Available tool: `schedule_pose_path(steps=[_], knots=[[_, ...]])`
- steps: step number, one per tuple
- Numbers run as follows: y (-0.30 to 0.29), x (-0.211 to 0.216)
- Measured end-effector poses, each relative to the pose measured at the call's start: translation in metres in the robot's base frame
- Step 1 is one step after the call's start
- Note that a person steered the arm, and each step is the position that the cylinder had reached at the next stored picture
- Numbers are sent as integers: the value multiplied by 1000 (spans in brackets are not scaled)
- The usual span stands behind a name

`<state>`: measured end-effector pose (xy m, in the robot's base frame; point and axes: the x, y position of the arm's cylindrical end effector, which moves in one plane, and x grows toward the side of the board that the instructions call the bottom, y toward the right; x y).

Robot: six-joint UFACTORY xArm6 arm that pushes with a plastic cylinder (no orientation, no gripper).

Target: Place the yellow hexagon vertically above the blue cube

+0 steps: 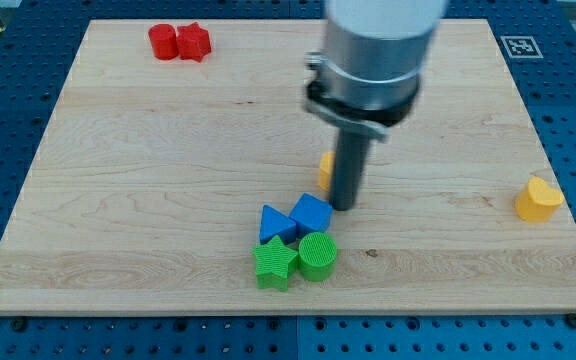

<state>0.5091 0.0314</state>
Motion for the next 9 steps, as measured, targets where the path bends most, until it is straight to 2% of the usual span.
schedule_pose_path(steps=[1, 2, 4, 6, 7, 8, 9], knots=[[-39, -36], [10, -35], [20, 0], [82, -7], [56, -26], [5, -32], [-11, -69]])
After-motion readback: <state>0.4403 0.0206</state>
